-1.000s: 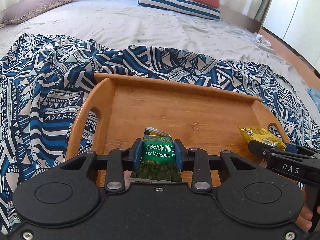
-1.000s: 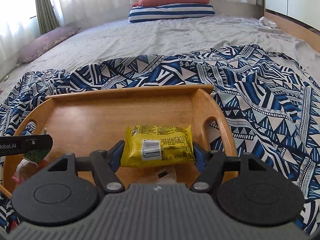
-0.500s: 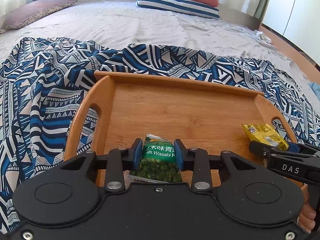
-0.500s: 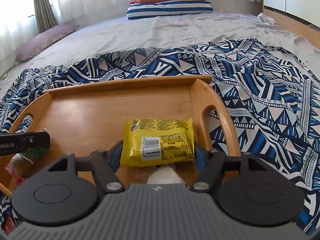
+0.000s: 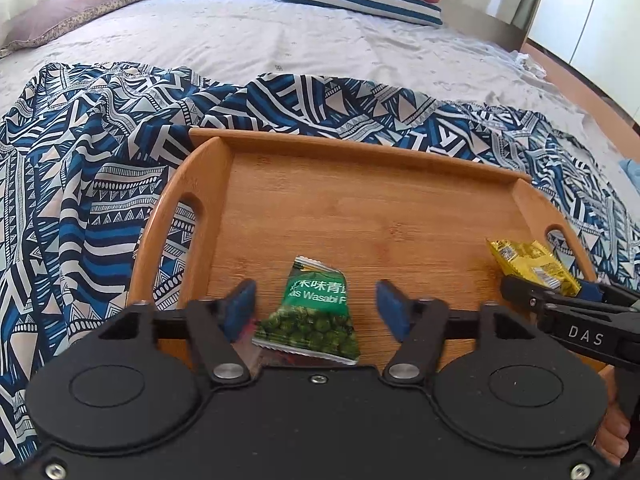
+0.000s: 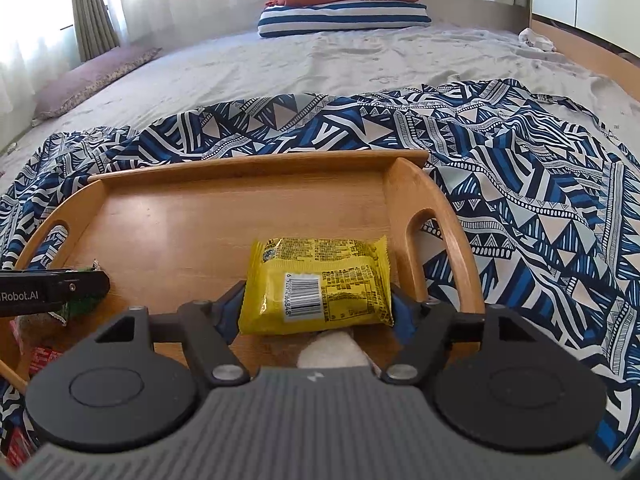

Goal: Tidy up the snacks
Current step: 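Lower both snacks onto the tray and open both tools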

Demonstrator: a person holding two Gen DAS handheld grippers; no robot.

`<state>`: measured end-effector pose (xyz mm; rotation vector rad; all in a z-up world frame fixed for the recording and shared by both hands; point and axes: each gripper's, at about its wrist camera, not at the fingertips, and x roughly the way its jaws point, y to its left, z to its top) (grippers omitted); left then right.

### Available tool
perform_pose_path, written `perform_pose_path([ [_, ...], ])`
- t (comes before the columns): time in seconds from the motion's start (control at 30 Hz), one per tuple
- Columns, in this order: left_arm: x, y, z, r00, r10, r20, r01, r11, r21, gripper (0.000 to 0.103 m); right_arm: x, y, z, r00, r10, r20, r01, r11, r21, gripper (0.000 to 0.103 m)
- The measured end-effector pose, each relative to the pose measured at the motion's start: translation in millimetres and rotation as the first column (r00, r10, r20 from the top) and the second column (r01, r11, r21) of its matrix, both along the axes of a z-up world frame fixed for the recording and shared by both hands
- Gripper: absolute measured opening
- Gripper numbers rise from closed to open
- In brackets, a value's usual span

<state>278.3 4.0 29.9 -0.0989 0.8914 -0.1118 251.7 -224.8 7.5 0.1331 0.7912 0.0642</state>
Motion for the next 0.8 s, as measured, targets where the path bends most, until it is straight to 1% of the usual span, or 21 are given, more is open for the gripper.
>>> perform_pose_path([
  [0.13,-5,3,9,1.0,-0.004,0.017,0.004,1.0,-0.005,0.083,-4,-1,2,1.0,-0.009,0.0,0.009,1.0,0.012,0.083],
  [0.2,-8,4,13,1.0,-0.009,0.026,0.009,1.0,-0.002,0.085,-7,0,5,1.0,-0.007,0.005,0.007,1.0,0.009,0.085],
  [0.37,-22,6,25,0.998,-0.024,0.055,0.022,1.0,0.022,0.089,-17,1,18,1.0,0.0,0.032,0.0,1.0,0.004,0.087],
  [0.57,-44,10,41,0.996,-0.026,0.088,0.025,0.999,0.021,0.093,-35,4,38,0.997,0.022,0.073,-0.021,1.0,-0.019,0.089],
  [0.63,-52,11,46,0.995,-0.028,0.098,0.025,0.999,0.027,0.096,-43,4,44,0.996,0.032,0.087,-0.031,0.999,-0.02,0.09],
  [0.8,-77,12,58,0.991,-0.041,0.13,0.038,0.999,0.027,0.098,-64,8,57,0.991,0.053,0.12,-0.049,0.998,-0.036,0.092],
])
